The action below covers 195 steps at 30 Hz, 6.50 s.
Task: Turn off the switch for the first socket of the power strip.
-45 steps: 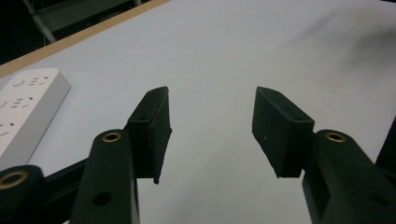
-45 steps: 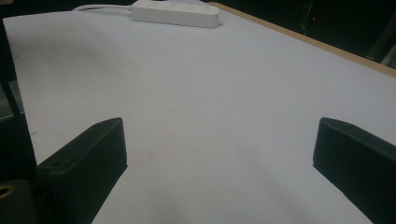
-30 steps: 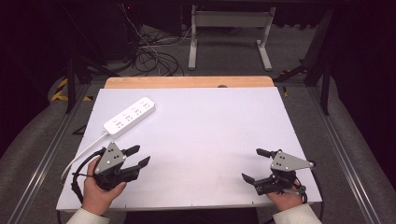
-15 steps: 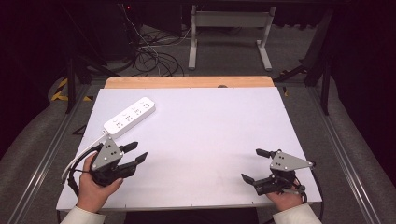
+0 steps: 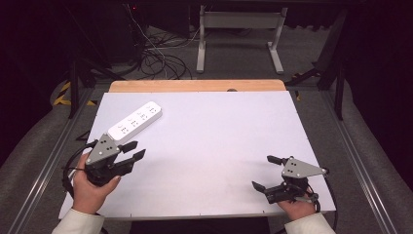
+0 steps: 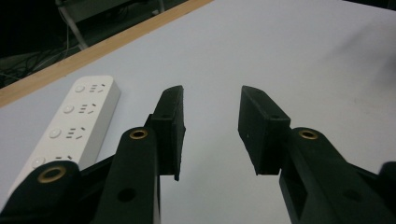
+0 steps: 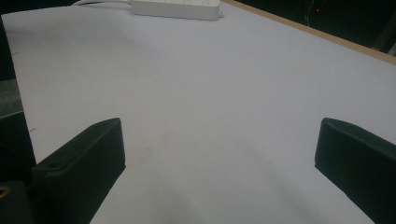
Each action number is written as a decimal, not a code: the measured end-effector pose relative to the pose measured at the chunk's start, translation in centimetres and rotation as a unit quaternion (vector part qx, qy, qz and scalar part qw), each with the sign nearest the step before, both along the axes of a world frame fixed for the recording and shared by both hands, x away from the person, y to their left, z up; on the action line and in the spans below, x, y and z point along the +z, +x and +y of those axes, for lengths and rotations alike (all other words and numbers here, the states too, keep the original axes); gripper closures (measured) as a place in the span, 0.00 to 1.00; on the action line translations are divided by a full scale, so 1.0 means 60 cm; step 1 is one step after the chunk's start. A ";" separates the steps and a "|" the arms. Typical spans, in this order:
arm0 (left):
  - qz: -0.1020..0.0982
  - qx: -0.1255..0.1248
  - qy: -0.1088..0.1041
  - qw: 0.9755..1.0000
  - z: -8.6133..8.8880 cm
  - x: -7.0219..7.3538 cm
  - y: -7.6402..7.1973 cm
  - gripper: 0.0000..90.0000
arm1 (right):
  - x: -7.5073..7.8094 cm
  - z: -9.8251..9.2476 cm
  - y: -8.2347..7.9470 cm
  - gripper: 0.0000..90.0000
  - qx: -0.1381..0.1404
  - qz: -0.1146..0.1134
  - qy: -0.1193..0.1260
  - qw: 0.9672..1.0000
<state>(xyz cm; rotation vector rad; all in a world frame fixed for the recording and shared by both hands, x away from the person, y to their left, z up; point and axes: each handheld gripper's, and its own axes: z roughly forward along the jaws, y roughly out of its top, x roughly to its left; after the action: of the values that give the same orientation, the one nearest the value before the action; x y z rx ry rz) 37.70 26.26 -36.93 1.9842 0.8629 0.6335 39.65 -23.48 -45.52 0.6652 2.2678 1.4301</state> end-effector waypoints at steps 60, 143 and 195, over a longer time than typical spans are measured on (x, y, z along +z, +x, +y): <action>0.107 0.156 0.015 0.982 0.118 -0.057 0.208 1.00 | -0.002 0.001 0.002 0.02 0.004 0.005 -0.005 1.000; 0.120 0.237 0.033 0.964 0.129 -0.150 0.275 1.00 | -0.006 0.006 0.001 0.02 0.013 0.011 -0.015 1.000; 0.065 0.230 -0.029 0.970 0.139 -0.072 0.238 0.98 | -0.008 0.010 0.003 0.02 0.017 0.018 -0.013 1.000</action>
<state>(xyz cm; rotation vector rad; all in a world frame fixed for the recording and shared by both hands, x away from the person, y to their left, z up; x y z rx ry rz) 51.98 34.58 -41.23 1.7948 1.4294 0.7308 39.81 -22.90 -45.97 0.6526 2.3313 1.4125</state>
